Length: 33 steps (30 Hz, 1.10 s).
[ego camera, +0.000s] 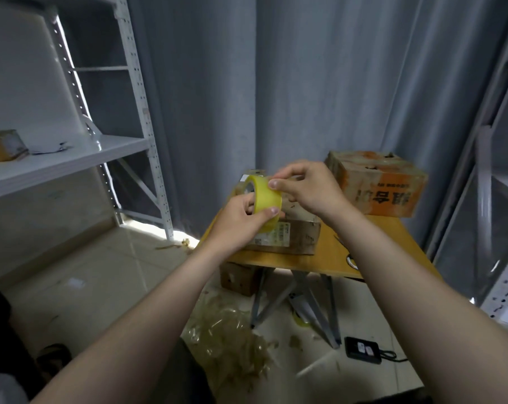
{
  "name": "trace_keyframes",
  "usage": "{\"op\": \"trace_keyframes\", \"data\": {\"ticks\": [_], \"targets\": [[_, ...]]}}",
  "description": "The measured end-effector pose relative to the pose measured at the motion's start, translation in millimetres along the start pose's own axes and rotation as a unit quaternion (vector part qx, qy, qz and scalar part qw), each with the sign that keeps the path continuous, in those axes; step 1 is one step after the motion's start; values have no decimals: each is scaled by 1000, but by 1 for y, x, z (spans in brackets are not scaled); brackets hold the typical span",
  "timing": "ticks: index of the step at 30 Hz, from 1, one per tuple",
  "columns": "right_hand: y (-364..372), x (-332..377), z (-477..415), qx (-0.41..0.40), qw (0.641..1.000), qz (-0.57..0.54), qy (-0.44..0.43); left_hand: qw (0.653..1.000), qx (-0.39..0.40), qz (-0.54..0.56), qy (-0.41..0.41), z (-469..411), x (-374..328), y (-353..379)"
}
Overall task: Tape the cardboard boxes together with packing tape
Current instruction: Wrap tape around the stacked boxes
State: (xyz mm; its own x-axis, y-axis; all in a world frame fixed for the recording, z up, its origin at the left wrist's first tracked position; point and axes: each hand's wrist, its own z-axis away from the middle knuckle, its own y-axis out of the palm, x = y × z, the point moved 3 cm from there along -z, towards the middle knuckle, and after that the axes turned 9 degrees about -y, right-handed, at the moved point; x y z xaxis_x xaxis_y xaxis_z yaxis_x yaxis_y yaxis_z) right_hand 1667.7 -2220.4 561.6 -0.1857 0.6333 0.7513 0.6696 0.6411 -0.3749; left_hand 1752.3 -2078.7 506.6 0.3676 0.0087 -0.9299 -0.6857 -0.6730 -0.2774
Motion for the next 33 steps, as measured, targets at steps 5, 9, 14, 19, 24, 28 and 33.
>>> {"op": "trace_keyframes", "data": {"ticks": [5, 9, 14, 19, 24, 28, 33], "targets": [[-8, -14, -1, -13, 994, 105, 23, 999, 44, -5, 3, 12, 9, 22], [-15, -23, -5, -19, 993, 110, 40, 996, 20, -30, -76, 12, 21, 35], [-19, -33, -18, -14, 993, 103, 61, 981, -13, -103, -165, 19, 36, 44], [-29, -51, -40, -37, 994, 55, 89, 949, 65, -151, -269, 28, 62, 50], [-21, -80, -59, -10, 990, 80, 115, 940, 31, -145, -308, 16, 70, 48], [-14, -94, -79, 19, 990, 90, 110, 942, 32, -85, -324, 6, 68, 41], [0, -118, -94, 31, 984, 118, 133, 937, 37, -64, -341, -3, 69, 40]]}}
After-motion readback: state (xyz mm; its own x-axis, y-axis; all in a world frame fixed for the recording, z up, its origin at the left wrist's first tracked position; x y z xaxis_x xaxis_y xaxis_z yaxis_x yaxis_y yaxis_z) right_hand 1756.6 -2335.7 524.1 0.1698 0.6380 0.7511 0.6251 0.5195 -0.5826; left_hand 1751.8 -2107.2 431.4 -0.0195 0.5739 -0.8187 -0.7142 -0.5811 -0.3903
